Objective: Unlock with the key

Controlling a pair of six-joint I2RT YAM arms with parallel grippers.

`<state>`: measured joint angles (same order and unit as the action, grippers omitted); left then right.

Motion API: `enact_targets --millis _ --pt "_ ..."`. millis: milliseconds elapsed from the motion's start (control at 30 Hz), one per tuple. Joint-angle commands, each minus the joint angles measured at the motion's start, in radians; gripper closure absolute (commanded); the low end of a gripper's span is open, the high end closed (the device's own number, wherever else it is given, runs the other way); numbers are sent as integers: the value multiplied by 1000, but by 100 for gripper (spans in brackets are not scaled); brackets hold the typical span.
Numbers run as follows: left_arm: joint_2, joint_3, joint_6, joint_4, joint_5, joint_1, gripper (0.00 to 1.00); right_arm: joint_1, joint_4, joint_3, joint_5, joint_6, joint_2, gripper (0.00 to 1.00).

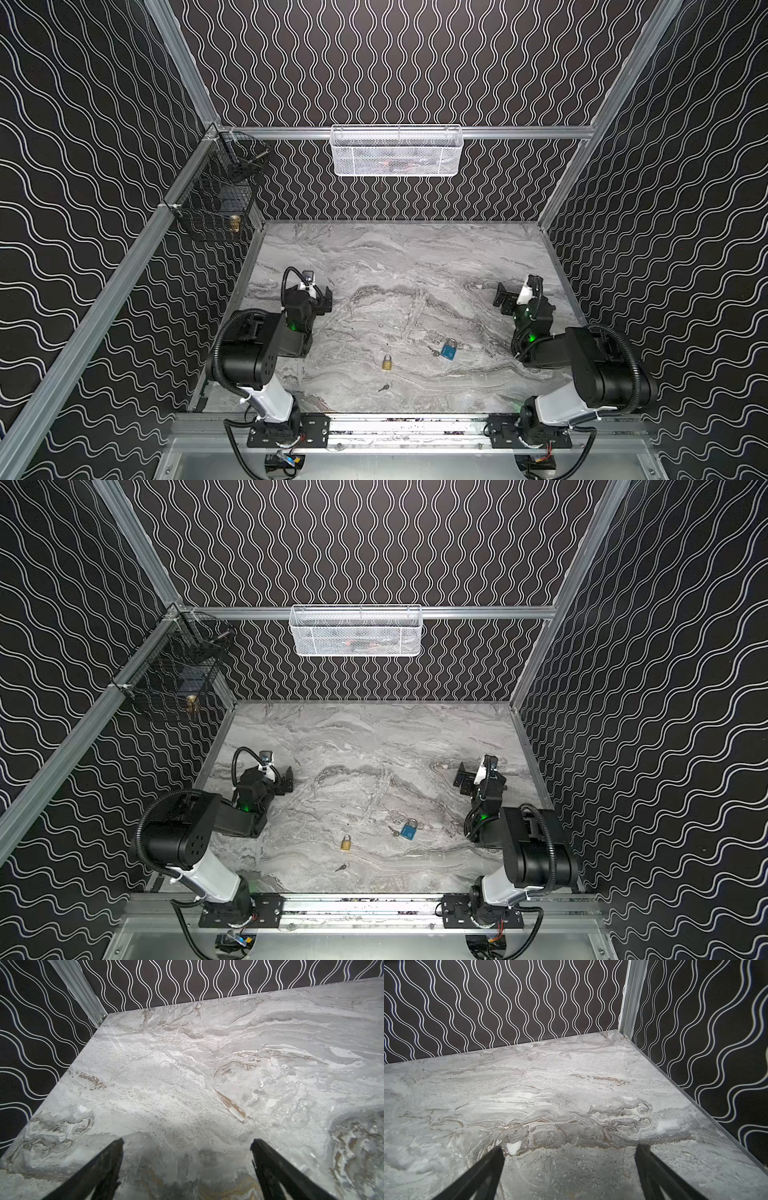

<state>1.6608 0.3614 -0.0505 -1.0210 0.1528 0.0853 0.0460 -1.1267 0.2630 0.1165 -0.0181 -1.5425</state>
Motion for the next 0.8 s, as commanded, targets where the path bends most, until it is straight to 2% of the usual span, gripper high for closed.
enact_targets --millis 0,767 --pt "0 8 -12 -6 -6 -1 1 0 -60 -2 -8 4 0 1" --pt "-1 9 -14 -9 -9 -4 1 -1 -53 2 -8 5 0 1"
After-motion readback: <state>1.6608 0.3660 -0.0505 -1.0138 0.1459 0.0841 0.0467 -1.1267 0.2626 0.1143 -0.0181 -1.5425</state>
